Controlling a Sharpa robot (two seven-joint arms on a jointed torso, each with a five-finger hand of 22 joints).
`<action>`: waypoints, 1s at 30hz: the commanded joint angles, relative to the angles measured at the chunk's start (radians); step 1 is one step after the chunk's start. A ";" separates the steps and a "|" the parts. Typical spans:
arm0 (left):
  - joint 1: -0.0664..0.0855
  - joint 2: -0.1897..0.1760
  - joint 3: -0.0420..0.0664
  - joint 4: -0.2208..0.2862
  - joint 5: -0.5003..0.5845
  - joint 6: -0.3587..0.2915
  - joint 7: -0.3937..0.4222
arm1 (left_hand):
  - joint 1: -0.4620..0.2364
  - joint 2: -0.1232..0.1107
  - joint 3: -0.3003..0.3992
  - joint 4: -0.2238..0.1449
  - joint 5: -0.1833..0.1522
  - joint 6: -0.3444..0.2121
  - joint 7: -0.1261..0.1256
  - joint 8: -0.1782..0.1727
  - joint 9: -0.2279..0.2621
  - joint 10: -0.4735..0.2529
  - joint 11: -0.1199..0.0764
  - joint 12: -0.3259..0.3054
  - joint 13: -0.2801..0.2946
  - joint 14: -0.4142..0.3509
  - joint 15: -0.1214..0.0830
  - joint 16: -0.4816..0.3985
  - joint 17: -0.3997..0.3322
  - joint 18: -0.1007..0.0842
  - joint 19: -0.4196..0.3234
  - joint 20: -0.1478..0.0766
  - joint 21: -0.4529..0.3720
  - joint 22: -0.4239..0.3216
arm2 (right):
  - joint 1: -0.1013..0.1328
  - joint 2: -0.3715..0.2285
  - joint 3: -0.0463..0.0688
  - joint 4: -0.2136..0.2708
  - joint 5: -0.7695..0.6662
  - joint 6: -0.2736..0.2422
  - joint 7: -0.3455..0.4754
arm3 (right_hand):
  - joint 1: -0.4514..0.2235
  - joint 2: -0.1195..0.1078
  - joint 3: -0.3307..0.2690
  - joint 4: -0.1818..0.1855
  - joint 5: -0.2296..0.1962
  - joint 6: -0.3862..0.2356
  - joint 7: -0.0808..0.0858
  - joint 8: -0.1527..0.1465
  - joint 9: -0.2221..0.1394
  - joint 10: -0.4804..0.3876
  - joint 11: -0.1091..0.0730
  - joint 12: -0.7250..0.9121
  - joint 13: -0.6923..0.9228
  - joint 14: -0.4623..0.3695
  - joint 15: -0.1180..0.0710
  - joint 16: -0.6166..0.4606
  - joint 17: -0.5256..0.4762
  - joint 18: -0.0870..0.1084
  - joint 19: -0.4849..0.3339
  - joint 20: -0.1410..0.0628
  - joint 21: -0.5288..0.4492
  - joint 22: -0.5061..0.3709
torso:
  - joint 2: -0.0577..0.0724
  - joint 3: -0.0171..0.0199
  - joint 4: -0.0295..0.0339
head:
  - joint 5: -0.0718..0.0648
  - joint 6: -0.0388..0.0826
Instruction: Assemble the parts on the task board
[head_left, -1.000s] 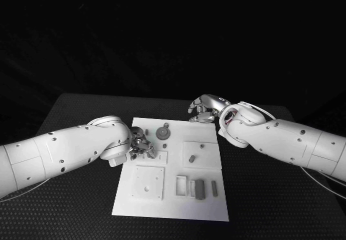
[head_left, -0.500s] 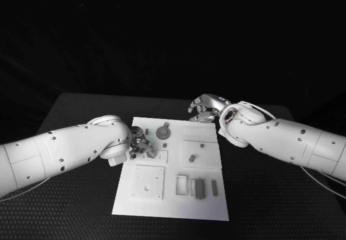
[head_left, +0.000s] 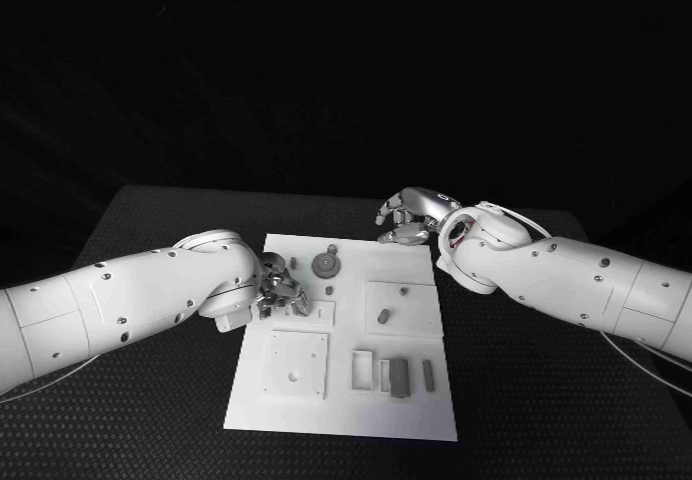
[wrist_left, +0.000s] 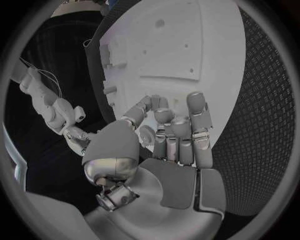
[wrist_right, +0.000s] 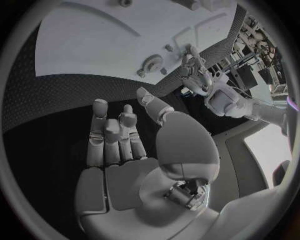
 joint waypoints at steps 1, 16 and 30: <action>-0.006 -0.001 -0.005 -0.001 -0.028 0.022 -0.019 | -0.009 0.003 0.042 0.004 0.156 0.016 0.003 0.131 0.195 0.013 -0.004 -0.002 -0.002 0.018 -0.026 0.002 -0.002 -0.012 0.005 0.000 0.005 0.021 | 0.000 0.001 0.000 0.000 -0.003 0.009 0.008 | 0.001 0.000 -0.003 -0.002 0.000 0.000 0.005 0.000 -0.002 -0.010 -0.001 -0.003 -0.001 -0.001 -0.009 -0.007 -0.002 0.015 -0.005 0.001 -0.005 0.016 | 0.000 0.0001 0.0001 | 0.000 0.000; -0.006 0.001 -0.005 -0.001 -0.027 0.018 -0.013 | -0.083 -0.061 -0.013 0.032 0.055 0.018 -0.003 0.137 0.198 0.016 0.002 0.000 -0.003 0.019 -0.024 0.004 -0.001 -0.006 0.008 0.004 0.008 0.020 | -0.001 0.002 0.000 -0.002 -0.003 0.010 0.008 | 0.002 0.000 -0.003 -0.002 0.000 -0.001 0.005 0.000 -0.002 -0.010 -0.001 -0.003 -0.001 -0.001 -0.009 -0.007 -0.002 0.015 -0.005 0.001 -0.005 0.016 | 0.000 0.0000 -0.0001 | 0.000 0.000; -0.006 0.003 -0.005 -0.002 -0.024 0.010 -0.007 | -0.121 -0.087 -0.028 0.063 0.015 0.017 -0.002 0.145 0.200 0.018 -0.009 -0.002 -0.006 0.020 -0.029 0.003 -0.003 -0.002 0.007 0.001 0.004 0.018 | -0.001 0.002 0.000 -0.002 -0.003 0.010 0.008 | 0.002 0.000 -0.003 -0.003 0.000 -0.001 0.005 0.000 -0.002 -0.010 -0.001 -0.003 -0.001 -0.001 -0.009 -0.007 -0.002 0.015 -0.005 0.001 -0.006 0.016 | 0.000 -0.0001 -0.0003 | 0.000 0.001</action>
